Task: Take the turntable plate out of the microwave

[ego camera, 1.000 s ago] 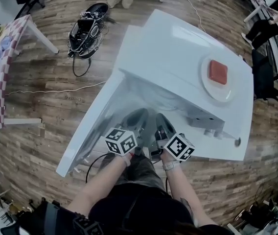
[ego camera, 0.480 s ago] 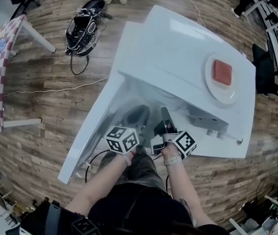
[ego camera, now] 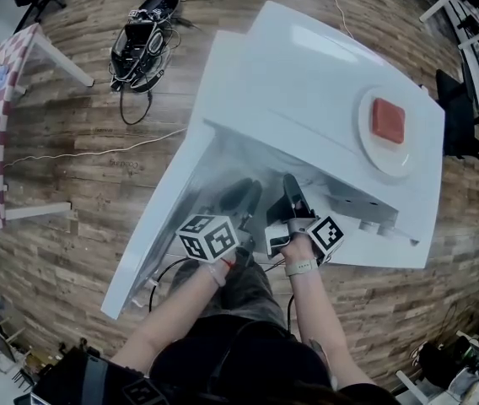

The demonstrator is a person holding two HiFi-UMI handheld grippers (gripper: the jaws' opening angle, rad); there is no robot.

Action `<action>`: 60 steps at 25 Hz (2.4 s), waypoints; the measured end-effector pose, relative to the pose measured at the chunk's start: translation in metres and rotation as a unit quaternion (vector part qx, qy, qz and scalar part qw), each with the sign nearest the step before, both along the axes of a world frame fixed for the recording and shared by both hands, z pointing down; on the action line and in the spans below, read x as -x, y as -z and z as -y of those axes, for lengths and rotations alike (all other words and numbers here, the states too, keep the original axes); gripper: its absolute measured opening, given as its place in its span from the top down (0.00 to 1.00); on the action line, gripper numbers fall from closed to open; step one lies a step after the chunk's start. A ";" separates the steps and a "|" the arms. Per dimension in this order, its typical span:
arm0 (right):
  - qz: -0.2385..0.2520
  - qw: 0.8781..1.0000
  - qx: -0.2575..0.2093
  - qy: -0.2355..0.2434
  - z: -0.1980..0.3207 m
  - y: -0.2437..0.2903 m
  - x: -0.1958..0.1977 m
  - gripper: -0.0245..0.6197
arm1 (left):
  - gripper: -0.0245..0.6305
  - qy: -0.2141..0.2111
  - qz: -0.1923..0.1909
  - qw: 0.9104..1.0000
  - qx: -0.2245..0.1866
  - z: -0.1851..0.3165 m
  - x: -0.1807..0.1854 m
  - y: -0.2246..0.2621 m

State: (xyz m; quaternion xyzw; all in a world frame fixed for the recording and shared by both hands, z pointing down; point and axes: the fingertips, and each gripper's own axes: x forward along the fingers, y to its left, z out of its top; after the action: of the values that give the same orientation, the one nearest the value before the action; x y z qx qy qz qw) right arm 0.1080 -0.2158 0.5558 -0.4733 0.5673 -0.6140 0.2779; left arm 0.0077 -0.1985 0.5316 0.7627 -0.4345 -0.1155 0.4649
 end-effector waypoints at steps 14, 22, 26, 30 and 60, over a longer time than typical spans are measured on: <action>0.049 0.999 0.000 -0.024 -0.007 0.002 0.003 0.88 | 0.81 0.034 -0.142 0.985 0.094 -0.001 -0.004 -0.004; 0.069 0.997 0.001 -0.025 -0.021 0.003 0.005 0.88 | 0.81 0.042 -0.171 0.978 0.111 -0.004 -0.003 -0.014; 0.079 0.996 -0.002 -0.027 -0.022 0.005 0.003 0.89 | 0.81 0.039 -0.190 0.975 0.110 -0.003 -0.006 -0.017; 0.081 0.996 -0.005 -0.023 -0.023 0.007 0.000 0.89 | 0.81 0.018 -0.210 0.972 0.106 -0.002 -0.012 -0.016; 0.107 0.994 -0.003 0.021 -0.068 0.010 0.016 0.89 | 0.81 -0.040 -0.282 0.954 0.094 0.013 -0.031 -0.018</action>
State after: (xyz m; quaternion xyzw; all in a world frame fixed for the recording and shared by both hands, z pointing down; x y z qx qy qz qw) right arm 0.0920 -0.1473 0.5454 -0.3923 0.5454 -0.6653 0.3256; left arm 0.0389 -0.2116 0.5492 0.6687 -0.2641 -0.2655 0.6423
